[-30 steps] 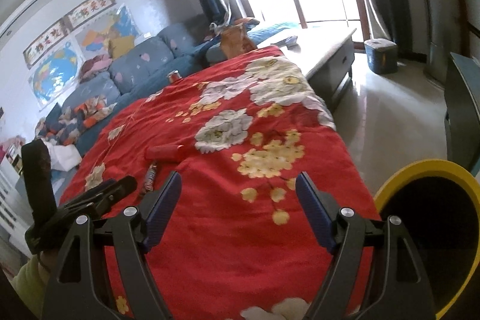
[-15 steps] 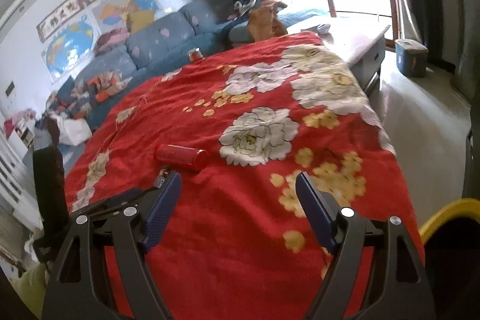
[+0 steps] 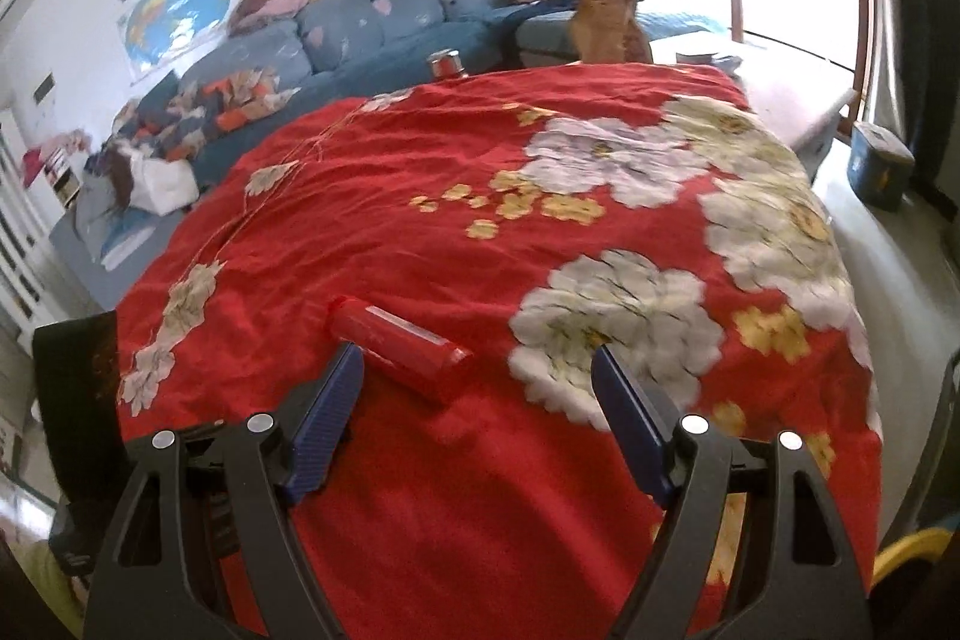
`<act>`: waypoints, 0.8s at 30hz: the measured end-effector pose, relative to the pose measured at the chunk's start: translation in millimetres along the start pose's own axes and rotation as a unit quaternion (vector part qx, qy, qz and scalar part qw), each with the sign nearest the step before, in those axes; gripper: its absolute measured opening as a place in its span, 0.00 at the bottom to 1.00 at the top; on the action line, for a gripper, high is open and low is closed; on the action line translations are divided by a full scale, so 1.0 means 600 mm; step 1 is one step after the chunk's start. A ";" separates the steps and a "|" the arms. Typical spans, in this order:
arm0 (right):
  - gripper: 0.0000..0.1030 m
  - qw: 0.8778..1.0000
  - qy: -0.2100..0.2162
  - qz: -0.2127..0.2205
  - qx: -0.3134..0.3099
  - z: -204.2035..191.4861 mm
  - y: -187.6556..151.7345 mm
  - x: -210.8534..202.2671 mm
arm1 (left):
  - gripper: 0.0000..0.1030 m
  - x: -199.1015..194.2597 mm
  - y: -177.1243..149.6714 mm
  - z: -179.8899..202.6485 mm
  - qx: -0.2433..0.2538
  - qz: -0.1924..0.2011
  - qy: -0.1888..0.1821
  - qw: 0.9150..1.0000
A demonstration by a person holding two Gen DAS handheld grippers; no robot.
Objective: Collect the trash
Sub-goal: 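Grasp the chocolate bar with the left gripper while the right grasps the red tube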
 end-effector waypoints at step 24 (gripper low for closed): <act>0.39 0.991 0.038 -0.084 -0.093 -0.070 -0.023 0.125 | 0.12 -0.124 0.061 -0.085 -0.062 0.096 -0.017 0.993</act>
Point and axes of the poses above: each gripper's, at about its wrist camera, not at the fingertips, and x roughly the way its jaws point, z to its right, y to its top, the point moved 4 cm from there along x, roughly the way its jaws point, and after that the axes turned 5 degrees about y, right-handed, at the moved point
